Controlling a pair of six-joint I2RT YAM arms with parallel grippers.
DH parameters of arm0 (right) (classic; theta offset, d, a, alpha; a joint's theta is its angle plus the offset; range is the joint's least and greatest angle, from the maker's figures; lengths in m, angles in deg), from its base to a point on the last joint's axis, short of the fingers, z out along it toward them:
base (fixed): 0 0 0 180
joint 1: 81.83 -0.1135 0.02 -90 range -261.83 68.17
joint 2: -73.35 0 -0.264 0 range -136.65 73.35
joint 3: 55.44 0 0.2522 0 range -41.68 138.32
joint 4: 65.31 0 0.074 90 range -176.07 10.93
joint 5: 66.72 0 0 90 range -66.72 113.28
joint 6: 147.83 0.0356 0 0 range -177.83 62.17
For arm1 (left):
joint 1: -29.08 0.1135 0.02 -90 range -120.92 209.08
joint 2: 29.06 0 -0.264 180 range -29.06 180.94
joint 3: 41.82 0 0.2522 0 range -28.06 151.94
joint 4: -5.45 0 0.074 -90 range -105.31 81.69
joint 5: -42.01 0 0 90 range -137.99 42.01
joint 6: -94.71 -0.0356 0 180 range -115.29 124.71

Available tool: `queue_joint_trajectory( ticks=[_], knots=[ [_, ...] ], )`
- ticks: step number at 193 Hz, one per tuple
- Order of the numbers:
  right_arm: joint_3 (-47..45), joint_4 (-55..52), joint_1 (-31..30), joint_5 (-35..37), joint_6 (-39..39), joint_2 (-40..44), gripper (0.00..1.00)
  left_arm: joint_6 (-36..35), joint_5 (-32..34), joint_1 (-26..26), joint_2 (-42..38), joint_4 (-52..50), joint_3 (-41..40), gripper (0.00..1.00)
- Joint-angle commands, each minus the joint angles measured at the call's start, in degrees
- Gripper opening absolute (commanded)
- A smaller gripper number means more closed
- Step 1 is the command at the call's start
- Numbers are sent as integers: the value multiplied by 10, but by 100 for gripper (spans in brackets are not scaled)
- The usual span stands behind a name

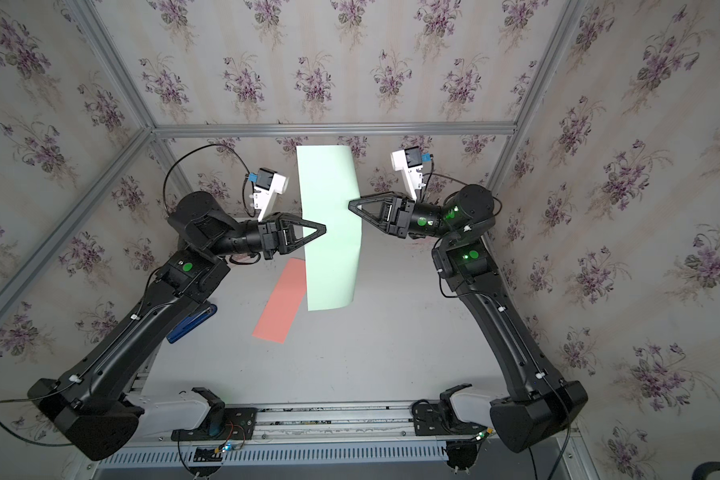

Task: Fold the rectangular paper in half along the long edge
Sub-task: Fold the paper.

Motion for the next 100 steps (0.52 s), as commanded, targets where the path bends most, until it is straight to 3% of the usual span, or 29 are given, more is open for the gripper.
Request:
queue_joint_trajectory(
  ticks=[1, 16, 26, 36, 46, 56, 65, 78, 90, 100],
  knots=[
    [5, 56, 2, 0, 24, -6, 5, -10, -14, -2, 3, 6, 4, 0],
    [11, 79, 3, -5, 39, -13, 6, -10, -17, -4, 6, 6, 5, 0],
    [14, 84, 3, -1, 43, -17, 21, -12, -19, -5, 8, 4, 5, 0],
    [22, 82, 3, -1, 40, -20, 24, -13, -20, -7, 9, 4, 5, 0],
    [31, 83, 5, -4, 42, -25, 23, -15, -22, -9, 10, 2, 6, 0],
    [35, 98, 5, -8, 48, -30, 9, -16, -23, -10, 11, 1, 7, 0],
    [38, 104, 7, -7, 52, -31, 3, -18, -25, -12, 11, -3, 8, 0],
    [42, 118, 9, -9, 62, -34, 4, -21, -26, -13, 11, -6, 8, 0],
    [46, 123, 12, -7, 67, -37, 18, -22, -27, -14, 11, -9, 10, 0],
    [48, 124, 15, -8, 66, -39, 10, -25, -27, -15, 10, -11, 11, 0]
  ],
)
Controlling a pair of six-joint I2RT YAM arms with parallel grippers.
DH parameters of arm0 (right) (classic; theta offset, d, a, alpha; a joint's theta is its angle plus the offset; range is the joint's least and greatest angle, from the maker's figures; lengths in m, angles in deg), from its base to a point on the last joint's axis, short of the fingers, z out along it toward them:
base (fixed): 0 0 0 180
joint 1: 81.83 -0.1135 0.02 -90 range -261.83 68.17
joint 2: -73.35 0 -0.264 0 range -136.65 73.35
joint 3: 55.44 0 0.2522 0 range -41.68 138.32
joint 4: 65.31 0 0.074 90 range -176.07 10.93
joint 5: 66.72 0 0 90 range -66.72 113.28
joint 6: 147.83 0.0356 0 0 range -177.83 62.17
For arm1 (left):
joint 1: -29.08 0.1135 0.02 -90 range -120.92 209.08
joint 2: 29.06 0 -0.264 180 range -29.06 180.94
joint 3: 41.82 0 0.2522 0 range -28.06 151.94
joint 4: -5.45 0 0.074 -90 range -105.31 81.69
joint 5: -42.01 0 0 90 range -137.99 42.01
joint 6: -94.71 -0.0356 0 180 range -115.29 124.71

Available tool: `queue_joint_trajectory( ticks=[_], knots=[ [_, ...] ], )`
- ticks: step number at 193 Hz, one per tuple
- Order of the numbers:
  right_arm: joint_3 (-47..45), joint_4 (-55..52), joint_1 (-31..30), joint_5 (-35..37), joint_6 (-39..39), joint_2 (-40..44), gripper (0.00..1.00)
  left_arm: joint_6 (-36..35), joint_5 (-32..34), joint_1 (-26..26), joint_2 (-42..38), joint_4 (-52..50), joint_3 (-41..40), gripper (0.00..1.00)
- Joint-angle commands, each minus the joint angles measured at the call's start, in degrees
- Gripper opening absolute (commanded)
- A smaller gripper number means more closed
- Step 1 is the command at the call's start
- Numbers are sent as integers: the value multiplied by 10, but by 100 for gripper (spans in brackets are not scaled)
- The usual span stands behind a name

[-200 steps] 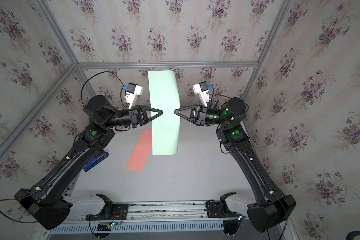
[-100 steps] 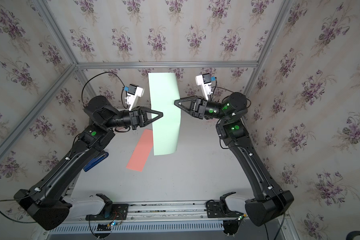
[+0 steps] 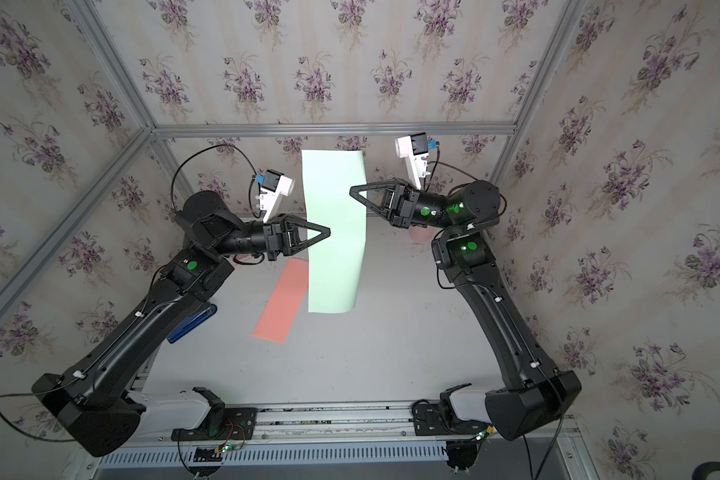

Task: Fold the rectangular paper in half along the long edge
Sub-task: Fold the paper.

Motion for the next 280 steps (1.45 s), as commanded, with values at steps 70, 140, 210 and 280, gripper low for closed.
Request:
queue_joint_trajectory(
  ticks=[70, 140, 210, 280],
  knots=[
    [24, 72, 27, 1, 33, -10, 12, -24, -18, -10, -3, -20, 8, 0],
    [52, 104, 36, -4, 56, -24, 5, -34, -16, -17, -4, -35, 13, 0],
    [67, 120, 41, -6, 72, -36, 2, -40, -13, -21, -6, -44, 16, 0],
    [-32, 95, 38, -21, 58, 33, 39, -43, 22, -21, -6, -57, 49, 0]
  ],
)
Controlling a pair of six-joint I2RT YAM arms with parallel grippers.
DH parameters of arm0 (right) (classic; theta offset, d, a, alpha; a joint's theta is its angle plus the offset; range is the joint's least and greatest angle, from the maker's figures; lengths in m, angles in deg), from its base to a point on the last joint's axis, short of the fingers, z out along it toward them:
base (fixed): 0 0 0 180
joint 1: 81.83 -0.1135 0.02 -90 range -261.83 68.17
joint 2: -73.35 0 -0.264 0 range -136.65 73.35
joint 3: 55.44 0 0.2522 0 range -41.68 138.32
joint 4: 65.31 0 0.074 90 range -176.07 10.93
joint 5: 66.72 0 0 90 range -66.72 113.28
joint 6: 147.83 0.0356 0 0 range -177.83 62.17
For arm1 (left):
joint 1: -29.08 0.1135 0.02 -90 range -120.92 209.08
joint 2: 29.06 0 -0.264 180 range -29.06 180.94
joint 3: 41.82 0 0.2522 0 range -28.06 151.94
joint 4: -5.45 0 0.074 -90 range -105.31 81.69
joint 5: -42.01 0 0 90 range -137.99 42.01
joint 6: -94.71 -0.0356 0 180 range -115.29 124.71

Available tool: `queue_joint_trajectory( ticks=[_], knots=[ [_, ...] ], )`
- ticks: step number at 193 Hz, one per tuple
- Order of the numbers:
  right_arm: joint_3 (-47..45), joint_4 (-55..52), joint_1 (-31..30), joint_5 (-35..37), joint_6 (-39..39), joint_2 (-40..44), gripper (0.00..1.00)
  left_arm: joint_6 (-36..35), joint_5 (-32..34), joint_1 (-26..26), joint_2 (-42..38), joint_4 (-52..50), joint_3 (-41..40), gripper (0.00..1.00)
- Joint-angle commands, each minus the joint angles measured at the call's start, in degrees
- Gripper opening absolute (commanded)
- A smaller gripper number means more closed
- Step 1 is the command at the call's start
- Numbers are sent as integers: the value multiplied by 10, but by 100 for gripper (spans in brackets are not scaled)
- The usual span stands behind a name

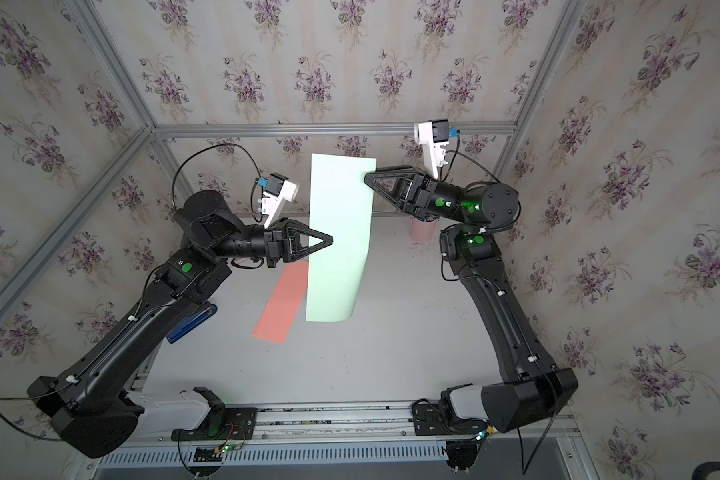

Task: Fold the rectangular paper in half along the long edge
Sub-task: Fold the paper.

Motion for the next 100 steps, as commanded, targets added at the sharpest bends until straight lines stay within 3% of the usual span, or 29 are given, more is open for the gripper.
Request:
queue_joint_trajectory(
  ticks=[1, 48, 100],
  knots=[
    [-37, -14, -2, -11, -24, 36, 39, -6, 18, 0, -2, 6, 18, 0],
    [-99, -132, -25, -10, -100, 105, 40, 4, 48, 0, 5, 9, 38, 0],
    [-121, -228, -39, 3, -172, 125, 37, 30, 59, 0, 14, 31, 40, 0]
  ],
)
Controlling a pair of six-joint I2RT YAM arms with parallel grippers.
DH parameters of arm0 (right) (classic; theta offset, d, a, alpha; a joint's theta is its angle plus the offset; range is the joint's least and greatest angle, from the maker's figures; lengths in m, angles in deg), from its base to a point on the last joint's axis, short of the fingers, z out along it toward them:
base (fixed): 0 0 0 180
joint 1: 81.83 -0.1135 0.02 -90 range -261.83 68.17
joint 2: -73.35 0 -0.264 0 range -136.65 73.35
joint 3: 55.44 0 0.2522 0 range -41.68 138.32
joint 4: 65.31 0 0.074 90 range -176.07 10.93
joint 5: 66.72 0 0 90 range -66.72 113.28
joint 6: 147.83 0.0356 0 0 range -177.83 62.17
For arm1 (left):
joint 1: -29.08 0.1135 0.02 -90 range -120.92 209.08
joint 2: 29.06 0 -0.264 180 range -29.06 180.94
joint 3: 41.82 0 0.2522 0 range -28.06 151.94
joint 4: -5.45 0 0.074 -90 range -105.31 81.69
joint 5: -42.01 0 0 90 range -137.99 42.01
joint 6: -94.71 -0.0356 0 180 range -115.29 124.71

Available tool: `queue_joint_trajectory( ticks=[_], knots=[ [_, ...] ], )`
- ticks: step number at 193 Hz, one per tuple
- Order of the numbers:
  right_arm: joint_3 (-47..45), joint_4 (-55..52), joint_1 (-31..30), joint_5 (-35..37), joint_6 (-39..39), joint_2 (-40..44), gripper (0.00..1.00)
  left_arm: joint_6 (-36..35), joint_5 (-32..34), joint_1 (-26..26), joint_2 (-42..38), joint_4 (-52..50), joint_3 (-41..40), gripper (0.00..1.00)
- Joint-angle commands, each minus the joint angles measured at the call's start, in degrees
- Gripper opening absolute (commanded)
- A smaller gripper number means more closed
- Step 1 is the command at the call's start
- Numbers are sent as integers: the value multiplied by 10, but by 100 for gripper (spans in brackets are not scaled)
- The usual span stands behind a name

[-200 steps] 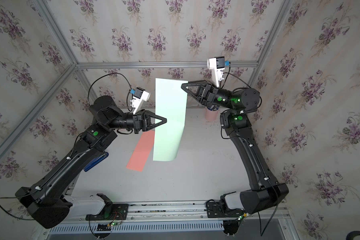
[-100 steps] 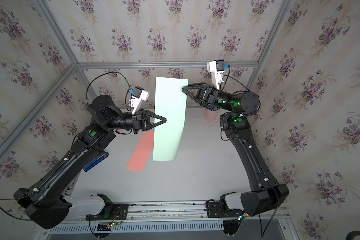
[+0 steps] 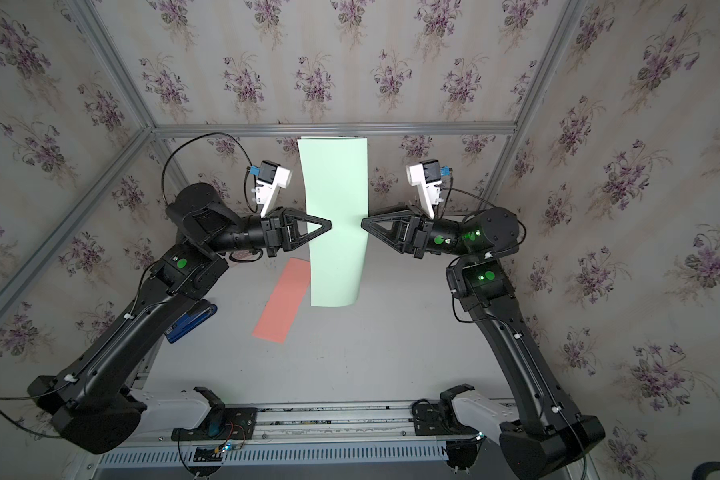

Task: Fold the rectangular paper in half along the long edge
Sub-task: Fold the paper.

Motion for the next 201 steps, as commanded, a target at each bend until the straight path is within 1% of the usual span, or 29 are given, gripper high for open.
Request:
queue_joint_trajectory(
  ticks=[1, 21, 26, 27, 29, 39, 46, 47, 51, 56, 83, 92, 96, 101, 109, 117, 124, 134, 144, 151, 176, 178, 183, 189, 196, 199, 201],
  knots=[
    [-9, -48, -2, 5, -46, 4, 37, 13, 11, 0, 1, 29, 4, 0],
    [-20, -50, -2, 4, -50, 5, 32, 18, 11, -1, 1, 30, 8, 0],
    [-22, -50, -2, 3, -51, 4, 28, 18, 11, -1, 1, 30, 8, 0],
    [-22, -50, -2, 4, -52, 4, 25, 18, 11, 0, 1, 30, 8, 0],
    [-23, -52, -2, 3, -53, 4, 24, 18, 11, -1, 1, 30, 8, 0],
    [-23, -57, -2, 1, -58, 4, 13, 17, 11, -1, 0, 26, 10, 0],
    [-23, -59, -2, 0, -61, 5, 8, 15, 11, -1, -1, 24, 11, 0],
    [-23, -59, -2, 1, -61, 5, 6, 15, 11, -1, -1, 23, 11, 0],
    [-23, -60, -2, 1, -63, 6, 3, 14, 12, -1, -2, 21, 12, 0],
    [-23, -60, -2, 2, -64, 7, 0, 12, 12, -1, -1, 19, 13, 0],
    [-24, -53, -2, -3, -61, 12, 0, 6, 16, -1, -2, 9, 15, 0],
    [-29, -39, -2, -9, -48, 14, 17, 5, 19, -1, -2, 8, 15, 0],
    [-32, -31, -2, -11, -44, 16, 22, 5, 19, -1, -2, 7, 16, 0],
    [-35, -30, -3, -11, -43, 18, 25, 4, 21, -1, -1, 7, 17, 0],
    [-39, -32, -5, -11, -44, 21, 26, 6, 21, -1, 1, 7, 20, 0],
    [-45, -33, -7, -12, -45, 23, 26, 8, 23, -1, 3, 8, 22, 0],
    [-49, -33, -10, -13, -45, 24, 23, 9, 22, -1, 5, 9, 24, 0],
    [-57, -31, -15, -14, -45, 27, 15, 12, 24, -1, 7, 11, 27, 0],
    [-62, -32, -17, -15, -47, 30, 5, 14, 25, -1, 9, 14, 29, 0],
    [-66, -31, -17, -16, -47, 33, 0, 15, 24, 0, 11, 14, 30, 0],
    [-67, -47, -17, -18, -61, 44, 0, 17, 25, -1, 14, 15, 34, 0],
    [-67, -50, -17, -18, -63, 44, 3, 17, 25, -1, 14, 14, 35, 0],
    [-65, -58, -17, -18, -68, 45, 14, 17, 25, -1, 14, 14, 35, 0],
    [-63, -67, -17, -18, -74, 46, 18, 17, 25, -1, 15, 13, 37, 0],
    [-65, -71, -17, -19, -77, 48, 17, 17, 26, -1, 15, 12, 37, 0],
    [-65, -72, -17, -20, -78, 49, 15, 17, 26, -1, 15, 11, 39, 0],
    [-66, -72, -17, -21, -78, 49, 12, 16, 26, -1, 15, 11, 39, 0]
  ],
)
